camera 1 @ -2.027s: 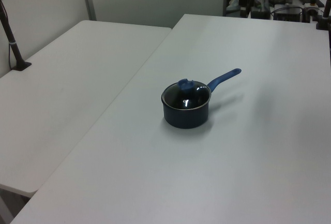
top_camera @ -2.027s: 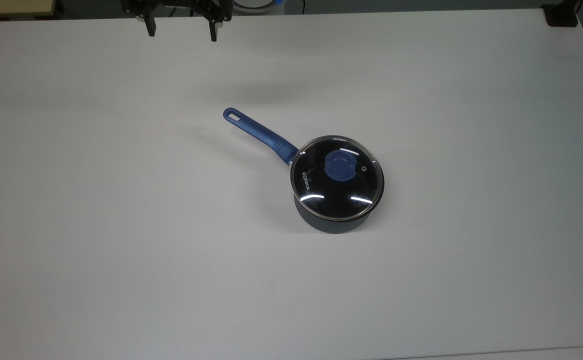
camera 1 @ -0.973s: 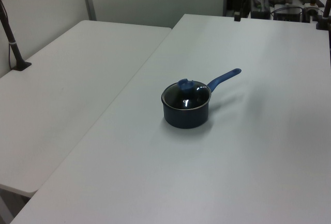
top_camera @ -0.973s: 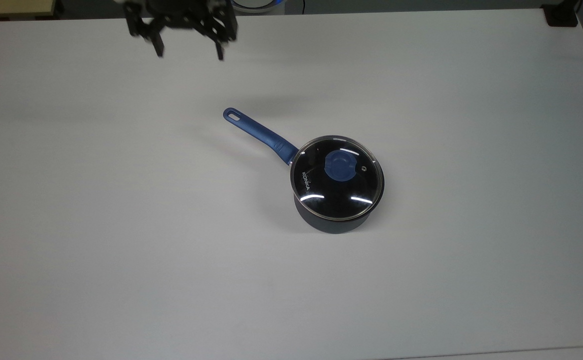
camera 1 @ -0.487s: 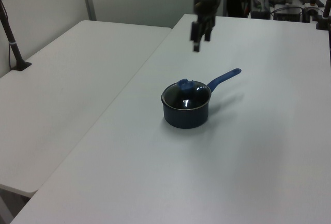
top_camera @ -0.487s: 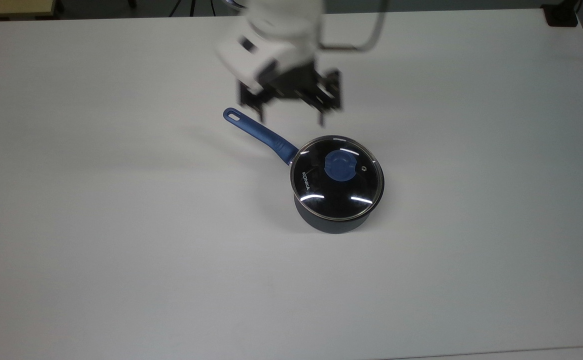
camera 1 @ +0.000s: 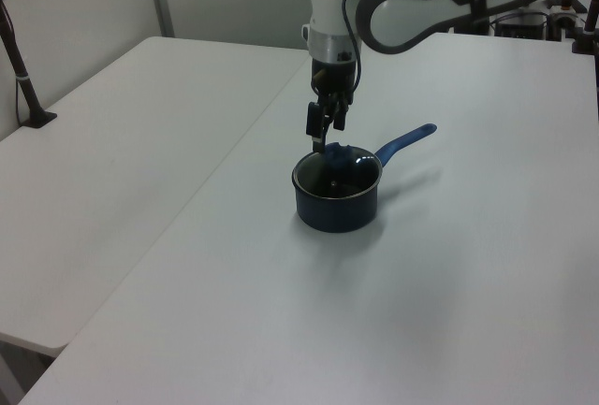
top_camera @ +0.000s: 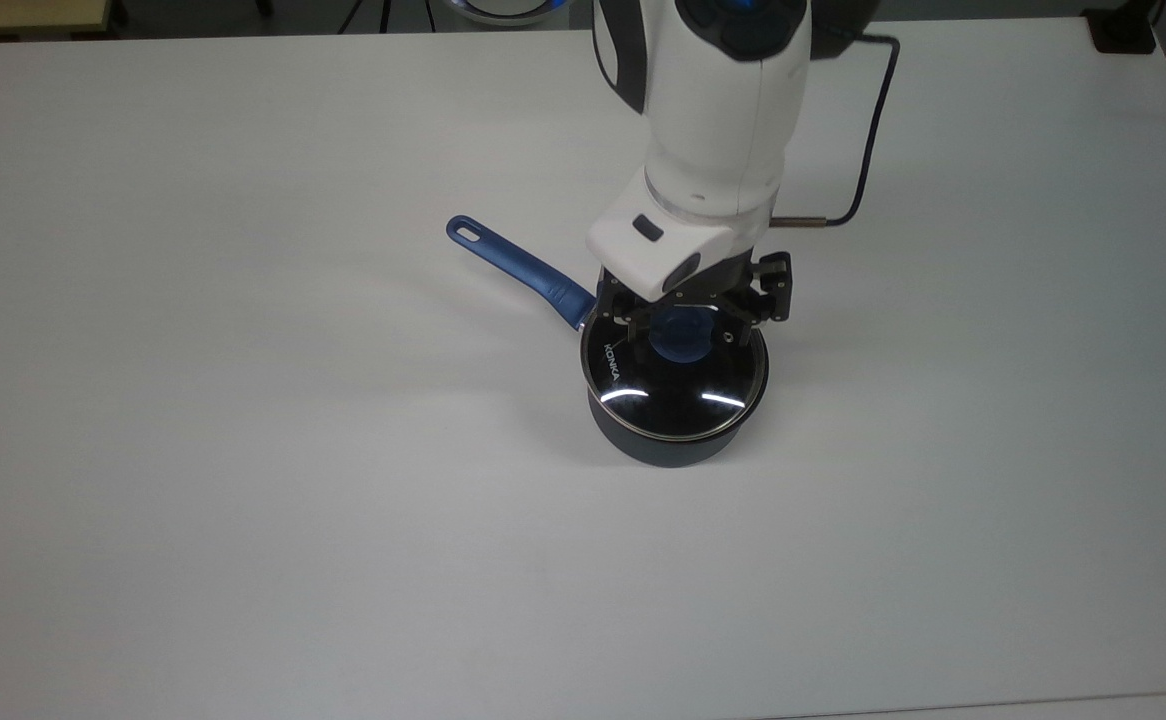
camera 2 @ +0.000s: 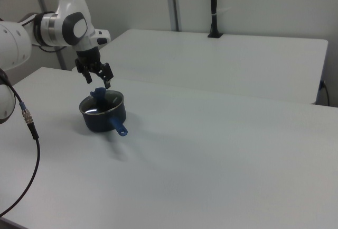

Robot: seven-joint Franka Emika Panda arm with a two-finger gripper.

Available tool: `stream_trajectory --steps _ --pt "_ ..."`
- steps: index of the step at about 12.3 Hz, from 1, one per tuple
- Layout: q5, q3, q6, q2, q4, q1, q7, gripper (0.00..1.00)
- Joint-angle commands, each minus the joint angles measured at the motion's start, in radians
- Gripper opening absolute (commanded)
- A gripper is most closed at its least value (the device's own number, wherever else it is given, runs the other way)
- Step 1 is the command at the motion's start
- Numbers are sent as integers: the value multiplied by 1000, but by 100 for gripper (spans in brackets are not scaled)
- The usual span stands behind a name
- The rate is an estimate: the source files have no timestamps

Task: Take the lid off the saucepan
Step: 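Move the open gripper down over the blue knob of the glass lid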

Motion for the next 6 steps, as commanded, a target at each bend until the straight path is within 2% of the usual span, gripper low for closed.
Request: stream_trajectory --steps 1,3,6 --pt "-16 -40 -4 30 30 36 -27 96" --pt "-51 -40 -8 34 24 45 -46 85" --pt "-85 -40 -10 32 12 51 -78 77"
